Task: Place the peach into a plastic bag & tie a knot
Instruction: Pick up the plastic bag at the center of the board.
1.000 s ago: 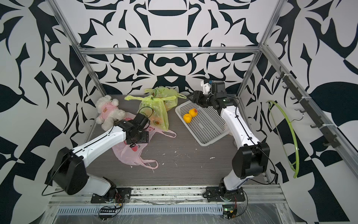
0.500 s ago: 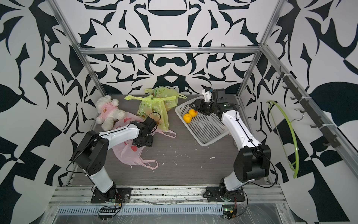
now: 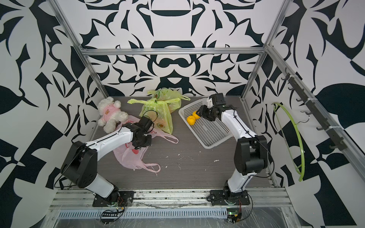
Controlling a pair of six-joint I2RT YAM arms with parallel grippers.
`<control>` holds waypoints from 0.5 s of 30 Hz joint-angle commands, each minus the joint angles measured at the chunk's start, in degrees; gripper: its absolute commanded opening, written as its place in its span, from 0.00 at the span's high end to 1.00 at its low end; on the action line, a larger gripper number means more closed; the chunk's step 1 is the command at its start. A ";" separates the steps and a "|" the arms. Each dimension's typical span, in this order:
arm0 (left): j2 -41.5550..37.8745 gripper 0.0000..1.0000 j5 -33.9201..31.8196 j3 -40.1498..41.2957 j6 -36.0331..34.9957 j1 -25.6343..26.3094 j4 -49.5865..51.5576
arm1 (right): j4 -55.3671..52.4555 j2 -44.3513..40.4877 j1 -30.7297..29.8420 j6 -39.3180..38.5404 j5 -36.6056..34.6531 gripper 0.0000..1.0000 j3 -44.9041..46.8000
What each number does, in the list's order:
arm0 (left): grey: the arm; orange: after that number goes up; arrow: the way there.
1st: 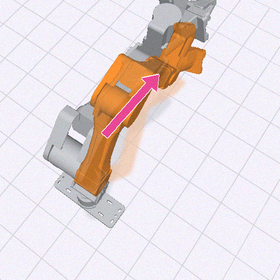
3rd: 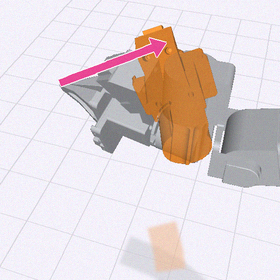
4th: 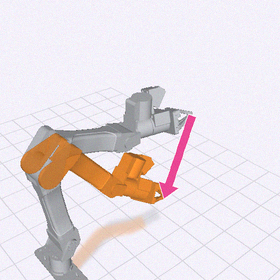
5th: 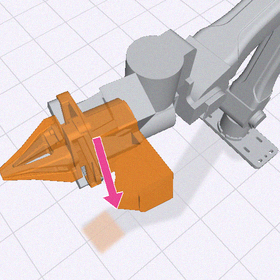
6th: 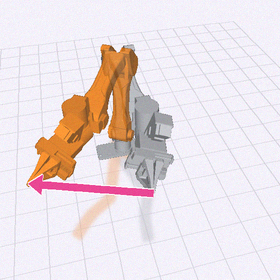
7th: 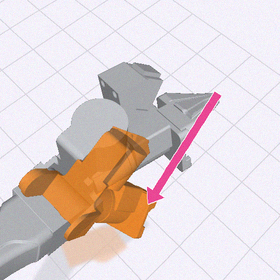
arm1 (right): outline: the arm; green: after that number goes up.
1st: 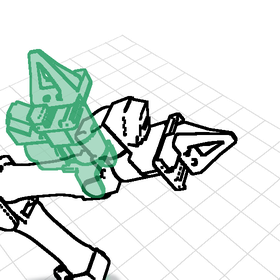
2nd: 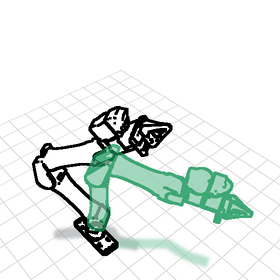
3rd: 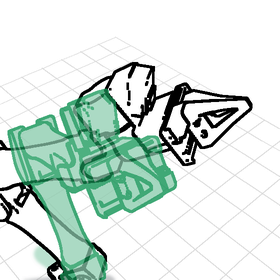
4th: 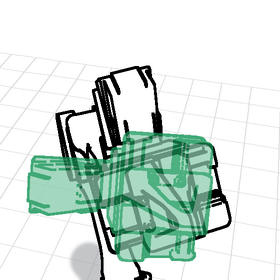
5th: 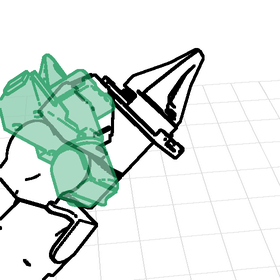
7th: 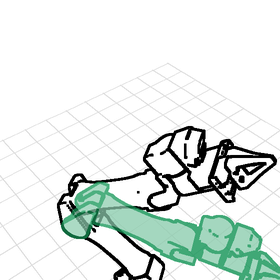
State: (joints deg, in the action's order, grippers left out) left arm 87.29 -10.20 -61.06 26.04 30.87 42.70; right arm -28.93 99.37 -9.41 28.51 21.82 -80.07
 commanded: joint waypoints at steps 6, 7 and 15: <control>-8.09 1.00 3.57 -4.37 -1.10 0.05 9.72 | 2.36 9.00 -3.18 1.38 -3.28 0.39 -3.79; -8.76 1.00 4.88 -4.63 -0.96 0.01 9.73 | 2.46 10.12 -3.26 1.74 -2.95 0.37 -4.42; -16.67 1.00 11.86 -7.01 0.36 -0.02 9.09 | 6.25 14.76 -3.78 6.21 -2.50 0.28 -5.55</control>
State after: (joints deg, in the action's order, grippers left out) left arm 74.19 -2.11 -65.60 25.91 30.87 50.43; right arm -25.12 114.63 -13.13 32.27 19.86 -83.42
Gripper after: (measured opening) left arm 0.038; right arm 0.712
